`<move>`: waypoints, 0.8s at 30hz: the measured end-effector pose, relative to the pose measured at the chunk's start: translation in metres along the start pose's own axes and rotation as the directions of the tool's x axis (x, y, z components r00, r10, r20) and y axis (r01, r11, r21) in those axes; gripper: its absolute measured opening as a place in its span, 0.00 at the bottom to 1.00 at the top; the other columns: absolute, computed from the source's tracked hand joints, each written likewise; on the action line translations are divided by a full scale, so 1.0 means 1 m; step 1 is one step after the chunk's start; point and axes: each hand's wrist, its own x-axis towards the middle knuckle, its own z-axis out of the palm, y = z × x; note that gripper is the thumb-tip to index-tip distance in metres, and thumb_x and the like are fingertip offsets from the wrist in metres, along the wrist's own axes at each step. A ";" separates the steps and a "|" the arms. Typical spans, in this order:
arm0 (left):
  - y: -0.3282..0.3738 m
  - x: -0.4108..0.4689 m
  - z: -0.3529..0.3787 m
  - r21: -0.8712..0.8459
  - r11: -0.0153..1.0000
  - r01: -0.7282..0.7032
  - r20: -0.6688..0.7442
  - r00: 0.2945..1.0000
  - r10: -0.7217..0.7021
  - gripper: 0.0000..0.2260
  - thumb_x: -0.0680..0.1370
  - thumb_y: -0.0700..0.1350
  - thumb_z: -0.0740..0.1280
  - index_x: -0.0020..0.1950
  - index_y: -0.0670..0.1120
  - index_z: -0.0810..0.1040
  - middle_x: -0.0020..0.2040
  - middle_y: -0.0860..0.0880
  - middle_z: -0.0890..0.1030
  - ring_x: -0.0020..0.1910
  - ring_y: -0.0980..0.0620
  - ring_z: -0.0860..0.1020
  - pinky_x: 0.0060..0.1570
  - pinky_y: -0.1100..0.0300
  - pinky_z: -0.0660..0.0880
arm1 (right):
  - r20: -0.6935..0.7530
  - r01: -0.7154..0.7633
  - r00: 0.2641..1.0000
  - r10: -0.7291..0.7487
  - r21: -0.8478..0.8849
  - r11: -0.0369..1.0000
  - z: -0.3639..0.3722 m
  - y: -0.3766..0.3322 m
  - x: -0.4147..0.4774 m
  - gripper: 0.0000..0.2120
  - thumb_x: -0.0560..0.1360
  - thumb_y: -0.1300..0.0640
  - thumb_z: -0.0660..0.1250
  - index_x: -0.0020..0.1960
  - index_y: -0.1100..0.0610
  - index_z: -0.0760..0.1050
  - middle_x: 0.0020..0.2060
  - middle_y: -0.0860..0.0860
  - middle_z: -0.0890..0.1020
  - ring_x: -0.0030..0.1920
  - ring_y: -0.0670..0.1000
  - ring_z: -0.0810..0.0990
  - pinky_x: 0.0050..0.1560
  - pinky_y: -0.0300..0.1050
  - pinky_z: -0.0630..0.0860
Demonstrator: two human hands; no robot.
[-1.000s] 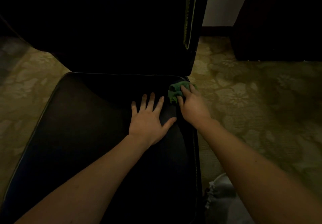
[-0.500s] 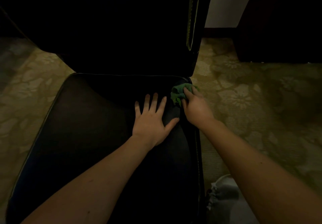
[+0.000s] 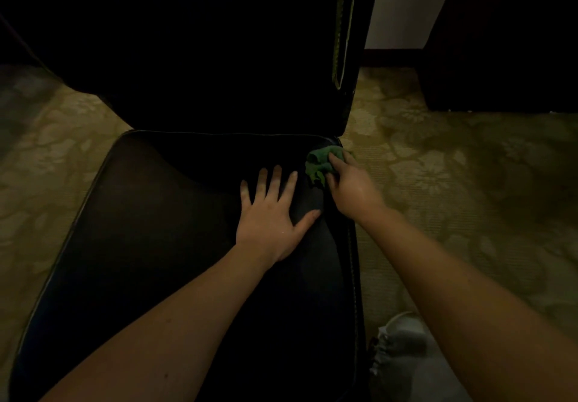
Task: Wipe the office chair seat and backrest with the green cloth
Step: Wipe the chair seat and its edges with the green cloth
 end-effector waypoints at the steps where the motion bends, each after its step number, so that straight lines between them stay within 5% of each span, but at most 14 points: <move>1: 0.000 0.000 0.000 0.003 1.000 0.000 0.000 1.000 0.000 0.38 0.77 0.73 0.40 0.82 0.54 0.42 0.83 0.47 0.47 0.81 0.44 0.43 0.77 0.37 0.42 | 0.001 -0.003 1.000 0.003 0.009 1.000 -0.002 -0.001 0.004 0.23 0.82 0.56 0.60 0.76 0.58 0.65 0.76 0.60 0.62 0.74 0.60 0.65 0.73 0.50 0.65; 10: 0.000 0.000 0.004 0.006 1.000 -0.004 -0.018 1.000 0.004 0.38 0.77 0.73 0.40 0.82 0.54 0.43 0.83 0.47 0.47 0.81 0.44 0.43 0.77 0.37 0.42 | -0.042 -0.002 0.999 -0.004 -0.149 0.989 0.003 -0.002 -0.016 0.23 0.83 0.53 0.57 0.76 0.56 0.63 0.75 0.59 0.64 0.72 0.59 0.67 0.66 0.49 0.69; 15: 0.000 0.000 0.003 0.014 1.000 -0.001 -0.018 1.000 0.002 0.38 0.77 0.73 0.39 0.82 0.54 0.43 0.83 0.47 0.48 0.81 0.44 0.44 0.77 0.37 0.43 | -0.027 0.022 0.999 -0.024 -0.057 0.998 -0.001 -0.002 0.003 0.23 0.82 0.54 0.58 0.76 0.59 0.64 0.75 0.60 0.63 0.72 0.60 0.66 0.70 0.47 0.64; 20: 0.000 0.000 0.002 0.009 1.000 -0.002 -0.023 1.000 0.002 0.39 0.76 0.73 0.39 0.82 0.54 0.44 0.83 0.47 0.48 0.81 0.44 0.44 0.77 0.37 0.43 | -0.057 -0.024 0.998 0.029 0.091 0.996 0.000 0.000 -0.006 0.23 0.81 0.46 0.62 0.71 0.57 0.72 0.76 0.54 0.65 0.75 0.54 0.64 0.71 0.46 0.62; 24: 0.001 0.000 0.003 0.012 1.000 0.002 -0.030 1.000 -0.002 0.39 0.76 0.73 0.38 0.82 0.54 0.44 0.83 0.47 0.48 0.81 0.44 0.44 0.77 0.37 0.43 | -0.064 0.025 0.998 -0.022 0.035 0.999 0.004 0.008 -0.021 0.22 0.80 0.48 0.65 0.71 0.55 0.72 0.76 0.51 0.65 0.75 0.52 0.64 0.71 0.45 0.63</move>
